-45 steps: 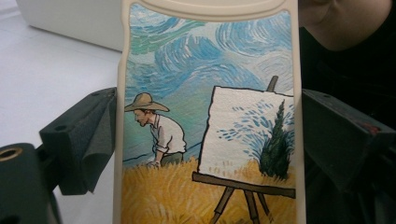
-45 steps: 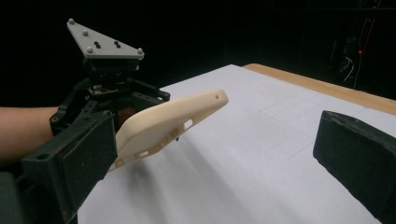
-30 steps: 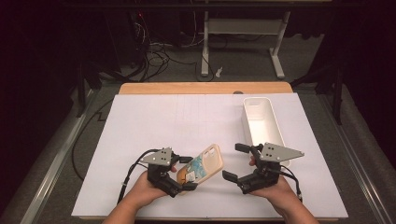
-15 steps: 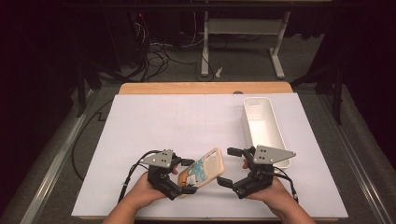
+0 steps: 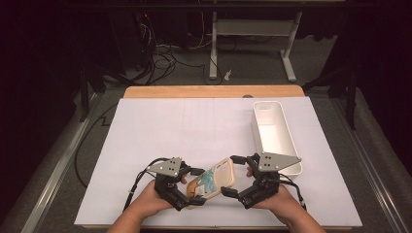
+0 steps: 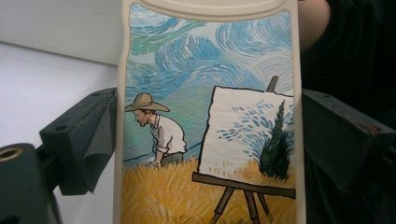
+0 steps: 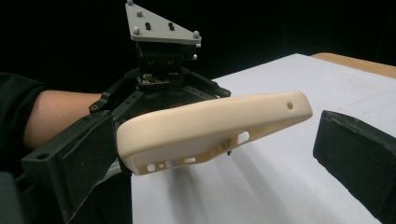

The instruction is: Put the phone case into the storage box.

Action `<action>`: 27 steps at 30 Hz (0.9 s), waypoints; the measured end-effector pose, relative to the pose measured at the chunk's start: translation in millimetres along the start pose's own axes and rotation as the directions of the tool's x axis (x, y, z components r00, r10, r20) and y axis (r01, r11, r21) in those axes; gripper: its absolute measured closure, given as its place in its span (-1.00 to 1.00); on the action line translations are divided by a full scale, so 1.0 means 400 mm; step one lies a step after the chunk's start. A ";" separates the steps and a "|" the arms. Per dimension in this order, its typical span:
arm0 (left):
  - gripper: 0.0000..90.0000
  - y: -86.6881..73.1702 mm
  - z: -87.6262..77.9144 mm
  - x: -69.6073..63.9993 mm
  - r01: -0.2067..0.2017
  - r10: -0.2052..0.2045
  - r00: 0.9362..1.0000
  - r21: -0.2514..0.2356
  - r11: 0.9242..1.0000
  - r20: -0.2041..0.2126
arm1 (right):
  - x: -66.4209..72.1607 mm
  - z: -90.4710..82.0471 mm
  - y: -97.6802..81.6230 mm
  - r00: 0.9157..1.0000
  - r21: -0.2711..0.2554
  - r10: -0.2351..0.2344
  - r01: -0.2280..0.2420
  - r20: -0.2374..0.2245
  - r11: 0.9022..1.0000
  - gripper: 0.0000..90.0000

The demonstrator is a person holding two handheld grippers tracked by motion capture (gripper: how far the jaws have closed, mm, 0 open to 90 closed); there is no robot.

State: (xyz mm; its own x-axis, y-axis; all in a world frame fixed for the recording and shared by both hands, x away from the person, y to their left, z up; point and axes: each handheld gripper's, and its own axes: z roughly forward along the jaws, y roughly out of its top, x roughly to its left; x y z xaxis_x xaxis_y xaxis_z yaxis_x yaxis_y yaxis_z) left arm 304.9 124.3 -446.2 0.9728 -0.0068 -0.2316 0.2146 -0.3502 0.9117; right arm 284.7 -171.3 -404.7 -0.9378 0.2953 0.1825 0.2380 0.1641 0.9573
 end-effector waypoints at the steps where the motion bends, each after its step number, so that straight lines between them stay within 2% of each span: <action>1: -0.76 0.000 0.000 0.000 -0.001 0.001 1.000 -0.001 1.000 0.001 | 0.000 0.001 0.000 1.000 -0.001 0.001 -0.001 -0.004 1.000 -1.00; 18: -0.76 0.001 0.007 -0.003 -0.005 0.006 1.000 -0.007 1.000 0.030 | 0.007 0.014 0.001 1.000 -0.015 -0.010 0.010 -0.027 1.000 -0.96; 27: -0.76 0.001 0.005 -0.002 -0.008 0.008 1.000 -0.012 1.000 0.019 | 0.005 0.011 0.002 1.000 -0.031 -0.006 0.005 -0.027 0.999 -0.85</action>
State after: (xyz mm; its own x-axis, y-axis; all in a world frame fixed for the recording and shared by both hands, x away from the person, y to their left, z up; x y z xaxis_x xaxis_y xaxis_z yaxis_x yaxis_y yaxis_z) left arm 304.0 122.5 -446.4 0.9726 -0.0279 -0.2307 0.2079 -0.3392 0.9175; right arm 284.2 -166.3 -404.5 -0.9457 0.2686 0.1829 0.2252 0.1361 0.9648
